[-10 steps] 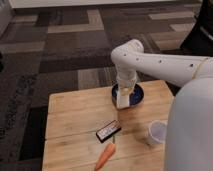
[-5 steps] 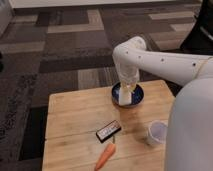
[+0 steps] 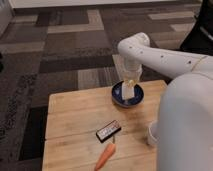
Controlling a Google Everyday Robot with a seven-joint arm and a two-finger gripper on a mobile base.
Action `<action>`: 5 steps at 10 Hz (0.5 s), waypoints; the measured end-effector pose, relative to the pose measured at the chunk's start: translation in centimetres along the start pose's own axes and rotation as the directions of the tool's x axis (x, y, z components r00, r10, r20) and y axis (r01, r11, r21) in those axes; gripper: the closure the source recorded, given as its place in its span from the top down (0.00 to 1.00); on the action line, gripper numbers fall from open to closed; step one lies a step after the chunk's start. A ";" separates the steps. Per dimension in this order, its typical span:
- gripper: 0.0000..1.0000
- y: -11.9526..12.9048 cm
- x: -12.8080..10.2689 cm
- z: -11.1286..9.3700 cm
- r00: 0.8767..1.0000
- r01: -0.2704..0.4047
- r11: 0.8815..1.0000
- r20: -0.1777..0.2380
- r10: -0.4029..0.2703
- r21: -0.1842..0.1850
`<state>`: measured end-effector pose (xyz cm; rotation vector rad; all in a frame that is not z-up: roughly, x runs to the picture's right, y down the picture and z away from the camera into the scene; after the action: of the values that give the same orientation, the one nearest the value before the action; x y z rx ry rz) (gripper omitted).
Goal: Wipe the white sponge on the table
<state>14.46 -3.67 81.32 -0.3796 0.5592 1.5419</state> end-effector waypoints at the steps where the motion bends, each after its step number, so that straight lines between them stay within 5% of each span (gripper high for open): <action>1: 0.00 0.4 -0.3 0.4 1.000 0.012 1.000 -0.007 -0.012 -0.003; 5: 0.00 3.0 -0.7 4.1 0.990 0.094 0.995 -0.105 -0.097 -0.036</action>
<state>11.96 -1.94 85.47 -0.5077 0.5923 1.4458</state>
